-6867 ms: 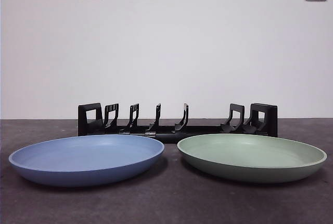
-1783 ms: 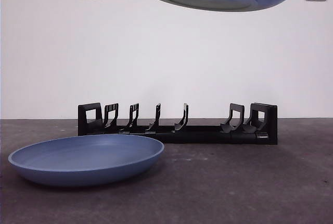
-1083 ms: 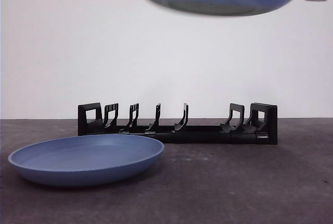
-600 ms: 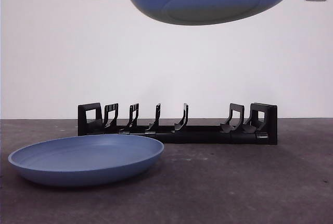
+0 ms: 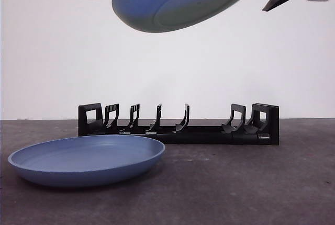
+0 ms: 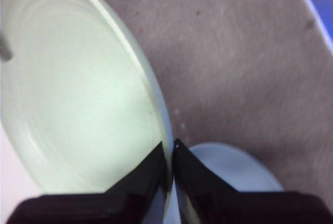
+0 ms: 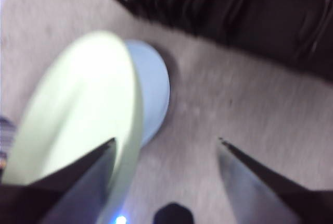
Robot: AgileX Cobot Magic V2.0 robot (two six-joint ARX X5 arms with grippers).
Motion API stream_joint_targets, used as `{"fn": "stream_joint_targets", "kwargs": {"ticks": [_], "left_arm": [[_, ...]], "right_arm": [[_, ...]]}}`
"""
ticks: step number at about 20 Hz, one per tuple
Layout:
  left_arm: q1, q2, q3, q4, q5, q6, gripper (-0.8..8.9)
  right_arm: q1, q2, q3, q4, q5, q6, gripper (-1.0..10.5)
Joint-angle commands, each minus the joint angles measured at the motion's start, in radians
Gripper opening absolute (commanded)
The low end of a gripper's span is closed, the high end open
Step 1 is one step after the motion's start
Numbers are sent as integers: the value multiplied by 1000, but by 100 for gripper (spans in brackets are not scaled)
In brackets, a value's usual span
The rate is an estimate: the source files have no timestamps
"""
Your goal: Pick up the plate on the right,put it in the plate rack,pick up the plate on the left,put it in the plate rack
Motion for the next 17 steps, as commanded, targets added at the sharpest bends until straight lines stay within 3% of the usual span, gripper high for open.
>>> {"fn": "stream_joint_targets", "kwargs": {"ticks": [1,4,7,10,17], "left_arm": [[19,-4,0,35,32,-155,-8],[76,-4,0,95,109,-267,-8],[174,-4,0,198,190,-397,-8],[306,0,0,310,282,-553,-8],[489,49,0,405,420,-703,-8]], "right_arm": [[-1,-53,8,100,5,50,361],[-1,-161,13,263,50,121,360],[-1,-245,14,261,65,119,346],[-1,-296,14,145,64,57,345],[2,-314,13,-68,39,-40,345]]}}
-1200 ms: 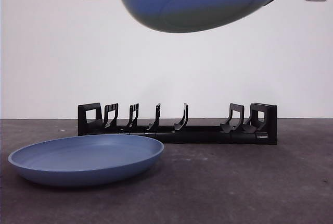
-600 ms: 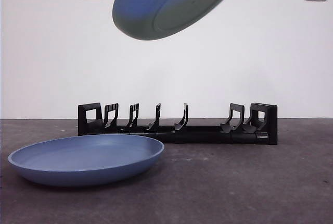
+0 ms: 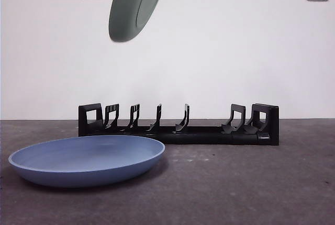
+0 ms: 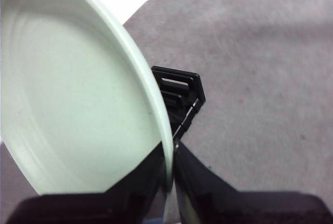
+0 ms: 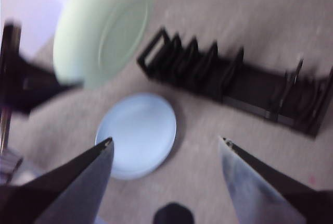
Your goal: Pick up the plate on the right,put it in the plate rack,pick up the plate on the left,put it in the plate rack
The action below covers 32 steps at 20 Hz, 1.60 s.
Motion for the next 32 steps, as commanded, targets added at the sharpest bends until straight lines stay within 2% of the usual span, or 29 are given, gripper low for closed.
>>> {"fn": "stream_joint_targets", "kwargs": {"ticks": [1,4,11,14,32], "left_arm": [[63,40,0,59,64,-100,-8],[110,106,0,120,122,-160,-8],[187,285,0,275,188,-266,-8],[209,320,0,298,195,-267,-8],[251,473,0,300,190,-255,-8]], "right_arm": [[2,-4,-8,-52,-31,-55,345],[16,-4,-8,-124,-64,-79,343],[126,-4,-8,-200,-52,-89,343],[152,-4,-9,-217,-9,-88,343],[158,-3,-10,-230,21,-90,342]]}}
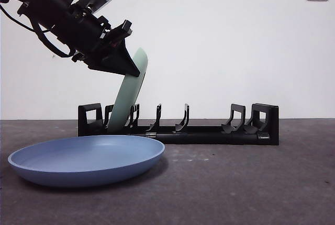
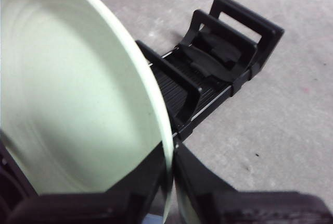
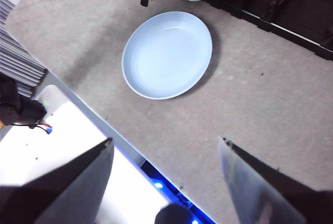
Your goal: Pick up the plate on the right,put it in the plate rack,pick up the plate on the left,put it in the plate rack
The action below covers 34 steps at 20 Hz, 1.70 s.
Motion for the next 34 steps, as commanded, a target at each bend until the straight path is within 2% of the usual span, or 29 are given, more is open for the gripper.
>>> {"fn": "stream_joint_targets", "kwargs": {"ticks": [1,5,7,8,15,20,27,31,34], "left_arm": [[0,6,0,4,8,6,-7],[-1,6,0,-2,8,14,33],[-1,6,0,-1,9,14,168],[-1,6,0,-2,10,14,198],[-2,-24,0,-31,16,14,197],[-2,-143,0,-103,16,13,197],[-4,-443,0,-328,16,46,198],[-12,-662,0,-529,16,129,200],[-37,-801,0,-677,16,199,284]], "right_arm": [[2,-1,-10,2,3,-7,342],[2,0,-10,2,3,-7,342],[2,0,-10,1,3,-7,342],[2,0,-10,2,3,-7,342],[2,0,-10,2,28,-7,343],[2,11,-10,19,29,-7,343],[2,122,-10,77,27,-7,343],[16,253,-10,123,24,-5,343],[61,370,-10,187,26,17,343]]}}
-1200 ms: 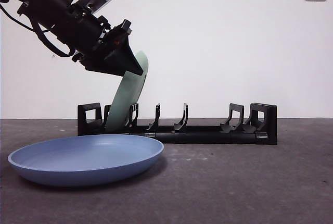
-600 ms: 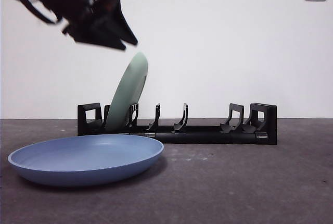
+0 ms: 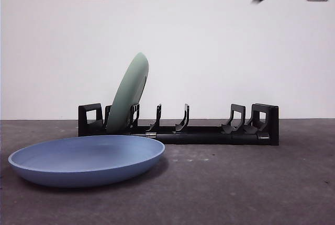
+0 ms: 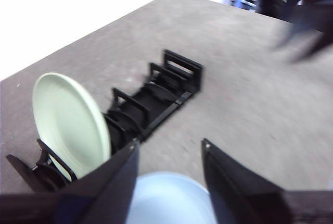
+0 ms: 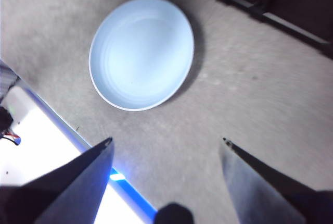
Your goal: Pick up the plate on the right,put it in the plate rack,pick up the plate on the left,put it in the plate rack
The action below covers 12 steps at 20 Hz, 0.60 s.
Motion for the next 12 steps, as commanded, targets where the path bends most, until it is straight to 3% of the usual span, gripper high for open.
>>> {"fn": "stream_joint_targets", "kwargs": {"ticks": [1,7,12], "left_arm": [[-22,-93,0,-114,3,98,293],[-45,-203,0,-400,-69,259,293],[-45,-195,0,-507,-183,318,293]], "right_arm": [[42,101,-10,64,-2,32,343],[154,379,-10,192,96,84,343],[195,515,-10,295,125,142,343]]}}
